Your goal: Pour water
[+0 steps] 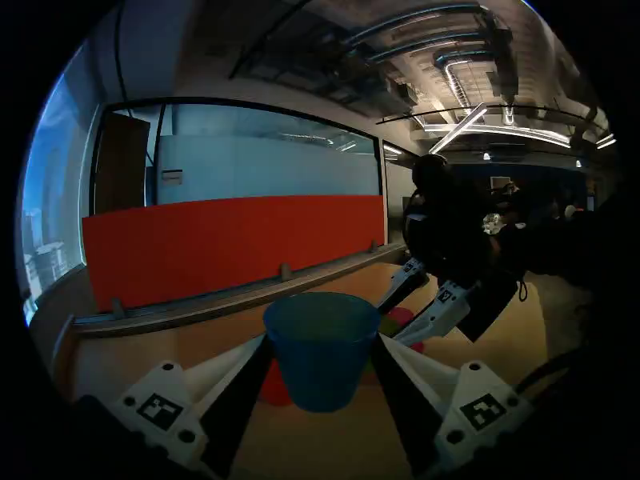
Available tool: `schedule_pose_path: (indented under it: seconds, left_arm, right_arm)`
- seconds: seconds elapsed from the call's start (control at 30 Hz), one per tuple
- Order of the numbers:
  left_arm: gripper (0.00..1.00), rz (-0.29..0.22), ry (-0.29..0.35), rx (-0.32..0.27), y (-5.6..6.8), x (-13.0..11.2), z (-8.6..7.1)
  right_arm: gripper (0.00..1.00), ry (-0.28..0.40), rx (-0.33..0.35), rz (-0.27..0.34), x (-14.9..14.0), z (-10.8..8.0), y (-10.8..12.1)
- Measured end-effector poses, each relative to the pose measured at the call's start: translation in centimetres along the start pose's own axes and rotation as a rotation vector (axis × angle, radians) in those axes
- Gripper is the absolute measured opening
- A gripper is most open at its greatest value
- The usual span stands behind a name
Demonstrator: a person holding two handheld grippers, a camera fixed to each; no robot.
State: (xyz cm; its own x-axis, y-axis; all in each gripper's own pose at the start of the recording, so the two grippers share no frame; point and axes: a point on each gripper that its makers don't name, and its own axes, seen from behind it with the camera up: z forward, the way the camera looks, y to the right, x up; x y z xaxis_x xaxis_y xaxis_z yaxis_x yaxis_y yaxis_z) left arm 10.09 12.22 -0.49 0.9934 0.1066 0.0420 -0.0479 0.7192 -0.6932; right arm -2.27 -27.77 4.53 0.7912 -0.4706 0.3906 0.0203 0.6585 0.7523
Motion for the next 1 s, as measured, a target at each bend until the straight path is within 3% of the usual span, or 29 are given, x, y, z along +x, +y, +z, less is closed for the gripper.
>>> schedule_pose_path:
  seconds: [0.33, 1.0]
  left_arm:
    - [0.83, -0.003, -0.004, 0.001, 0.5, -0.2, 0.0]
    - [0.83, -0.002, 0.002, -0.024, 2.1, 0.5, 0.5]
  right_arm:
    - [0.92, 0.138, -0.051, -0.057, 2.3, -3.9, 0.8]
    - [0.92, 0.406, -0.068, -0.040, 6.0, -8.6, 0.8]
